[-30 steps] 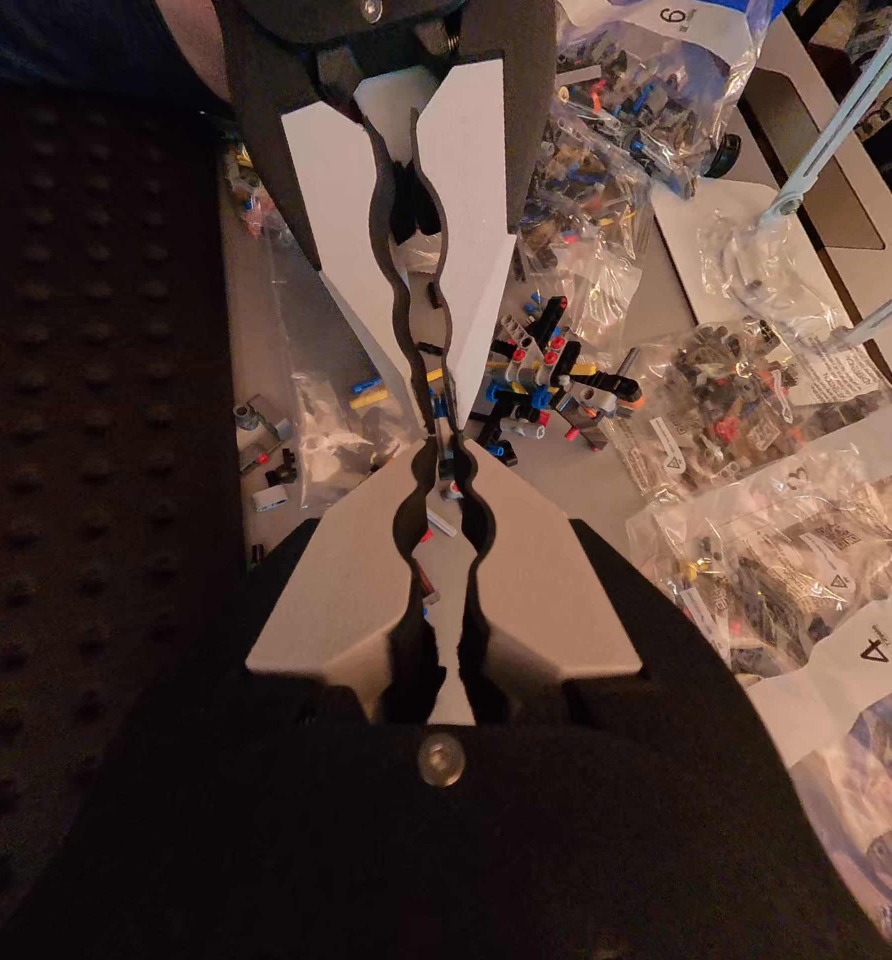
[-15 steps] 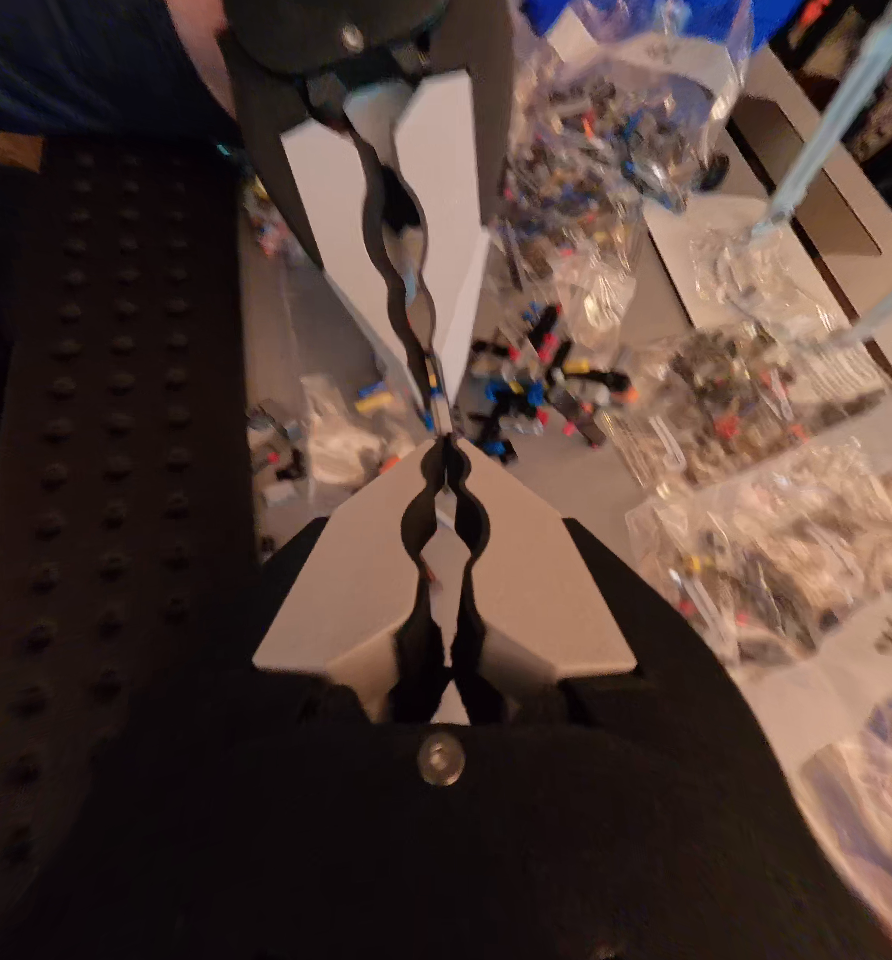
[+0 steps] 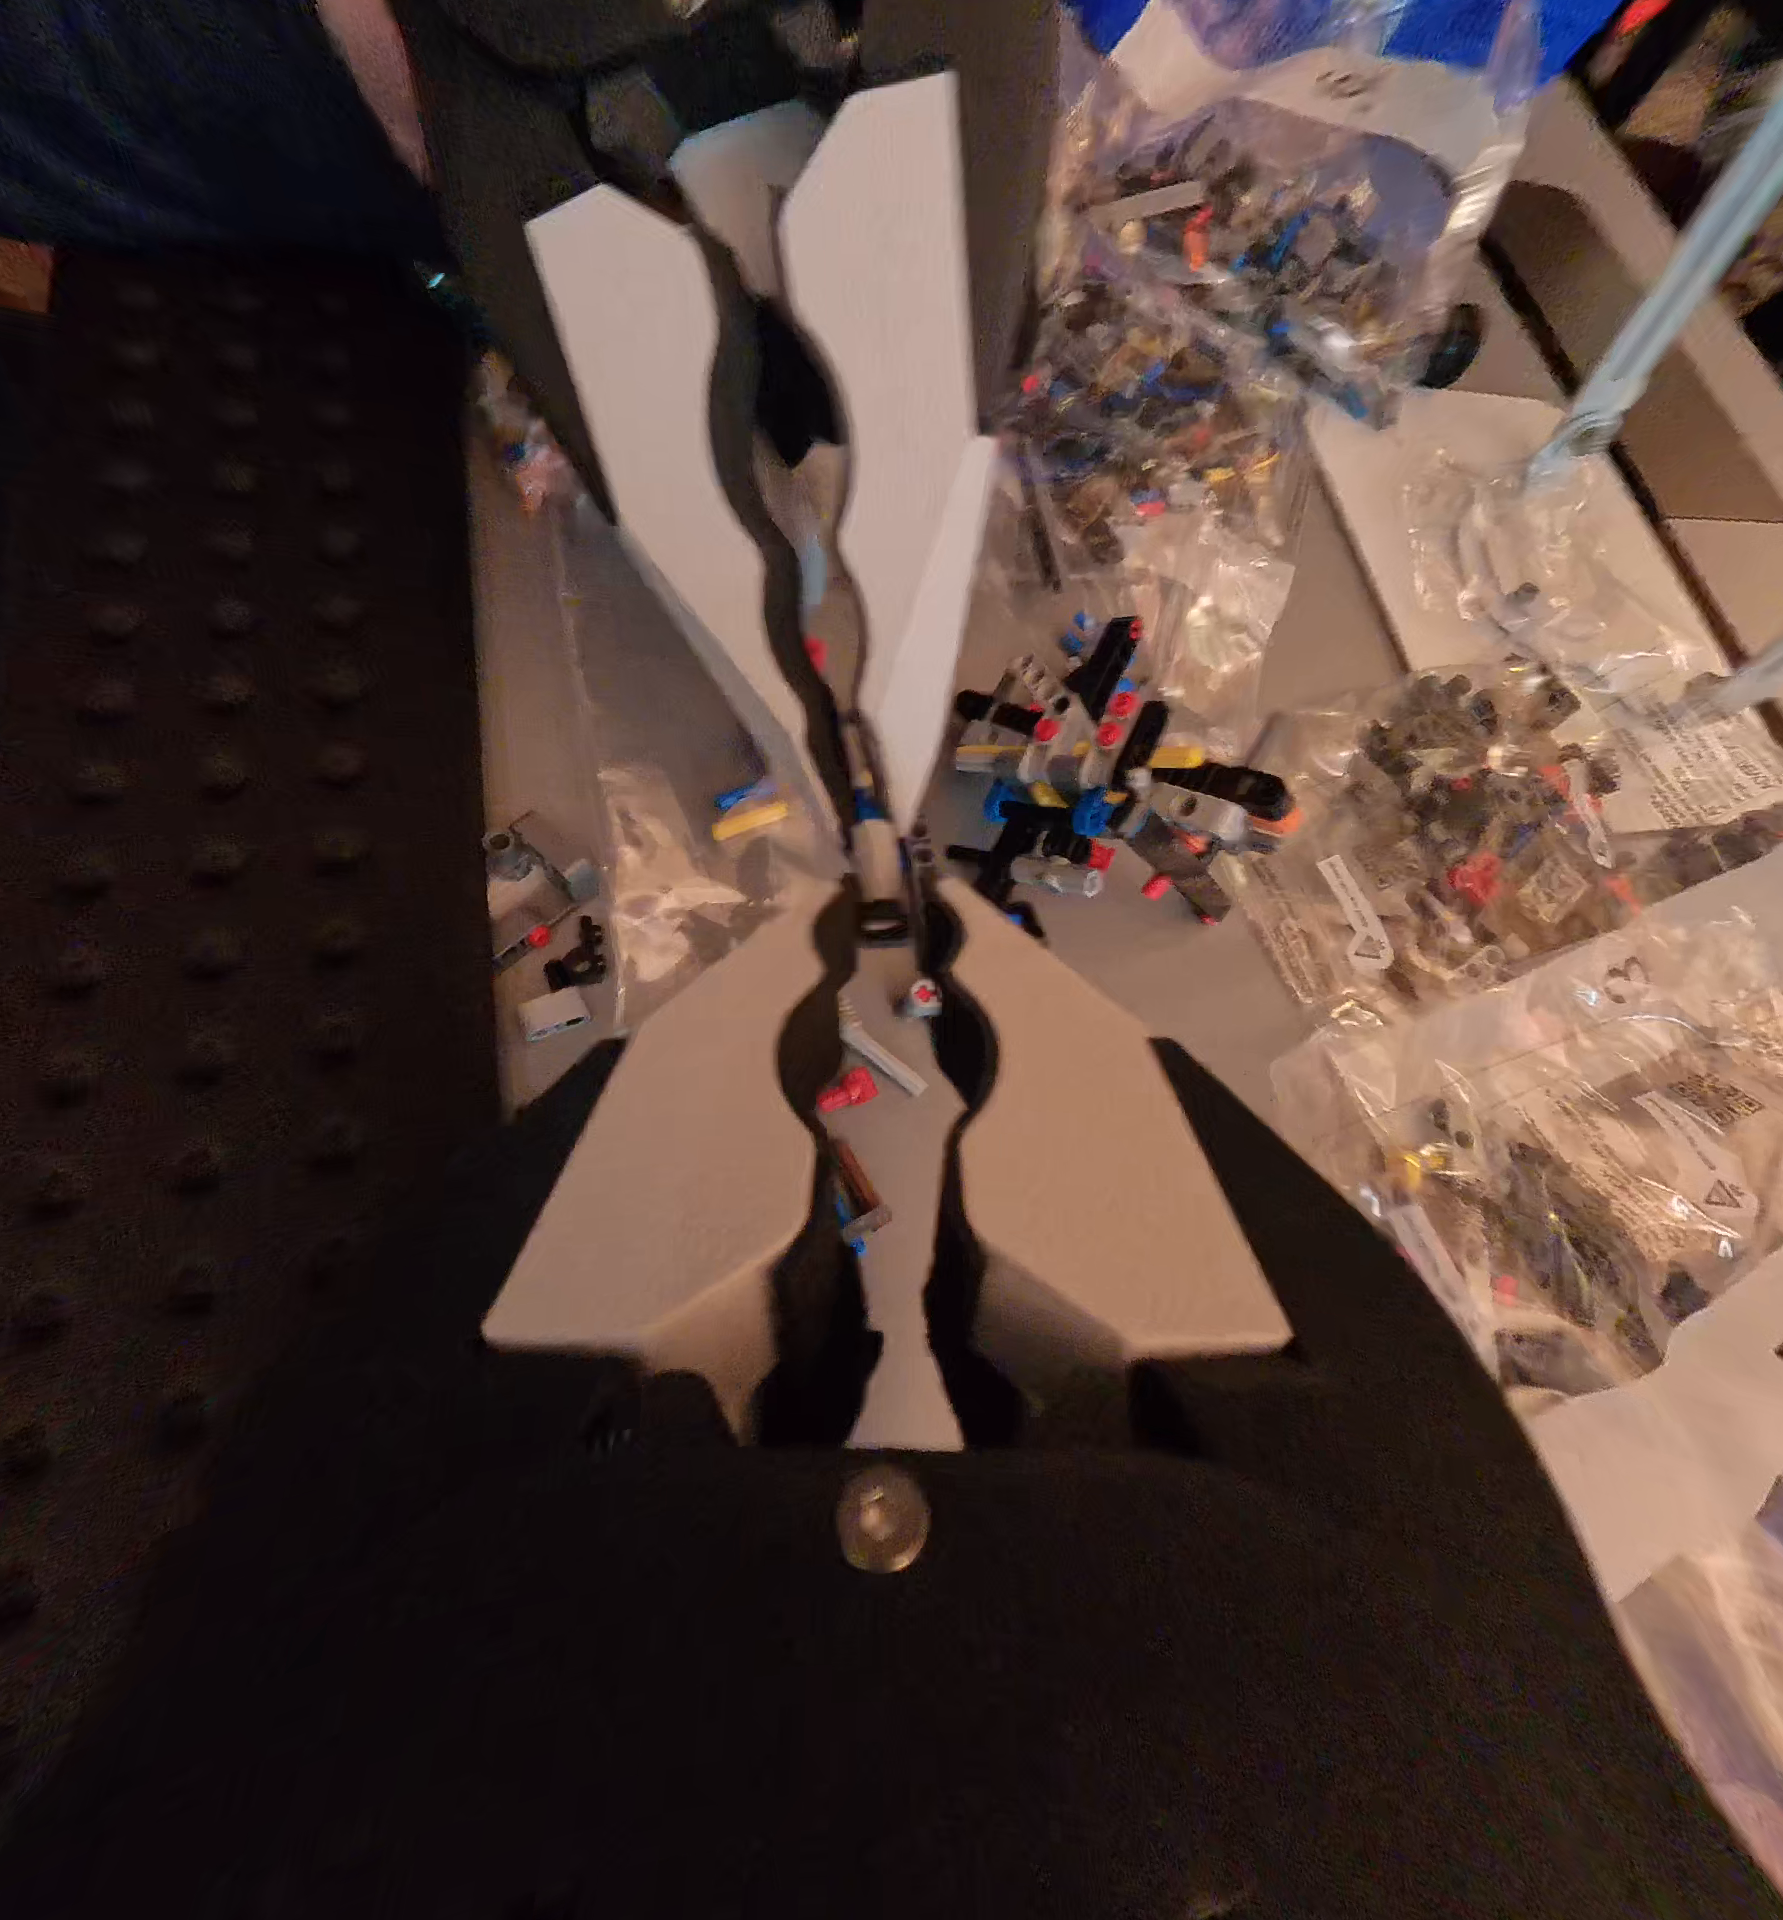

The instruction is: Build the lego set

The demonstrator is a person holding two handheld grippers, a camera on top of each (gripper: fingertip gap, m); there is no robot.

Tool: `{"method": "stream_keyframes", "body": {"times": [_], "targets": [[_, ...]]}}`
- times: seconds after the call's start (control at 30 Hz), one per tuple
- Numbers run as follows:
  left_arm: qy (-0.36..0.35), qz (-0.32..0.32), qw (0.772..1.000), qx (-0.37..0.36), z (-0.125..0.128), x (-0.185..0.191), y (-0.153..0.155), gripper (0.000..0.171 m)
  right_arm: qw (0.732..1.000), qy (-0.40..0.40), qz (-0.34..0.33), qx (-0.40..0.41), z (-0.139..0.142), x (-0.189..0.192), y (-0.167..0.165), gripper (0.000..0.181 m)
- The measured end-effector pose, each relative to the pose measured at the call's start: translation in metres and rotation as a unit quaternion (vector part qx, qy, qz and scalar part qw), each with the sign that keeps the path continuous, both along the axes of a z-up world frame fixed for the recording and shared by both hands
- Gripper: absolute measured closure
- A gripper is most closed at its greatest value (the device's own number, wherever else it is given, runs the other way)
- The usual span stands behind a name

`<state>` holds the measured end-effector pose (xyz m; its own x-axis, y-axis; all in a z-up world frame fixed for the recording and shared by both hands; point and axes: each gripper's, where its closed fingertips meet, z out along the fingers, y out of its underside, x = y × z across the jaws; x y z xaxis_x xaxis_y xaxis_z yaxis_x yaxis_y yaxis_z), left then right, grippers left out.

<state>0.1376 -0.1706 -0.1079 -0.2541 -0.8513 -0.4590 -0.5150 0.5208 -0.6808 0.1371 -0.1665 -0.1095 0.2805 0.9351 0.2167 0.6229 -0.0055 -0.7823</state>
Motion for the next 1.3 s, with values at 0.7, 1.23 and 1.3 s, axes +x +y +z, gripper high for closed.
{"method": "stream_keyframes", "body": {"times": [0.7,1.23,1.3], "targets": [[0.012,-0.002,0.999,-0.042,-0.006,-0.009,0.002,0.168,0.999,-0.015,0.008,-0.043,-0.018,0.006,-0.004,0.159],[0.052,0.015,0.999,0.000,-0.021,-0.006,0.006,0.168,0.983,-0.154,-0.017,0.102,-0.026,-0.010,0.009,0.177],[0.048,0.010,0.999,0.001,-0.020,-0.006,0.003,0.168,0.988,-0.128,-0.007,0.084,-0.025,-0.010,0.005,0.177]]}}
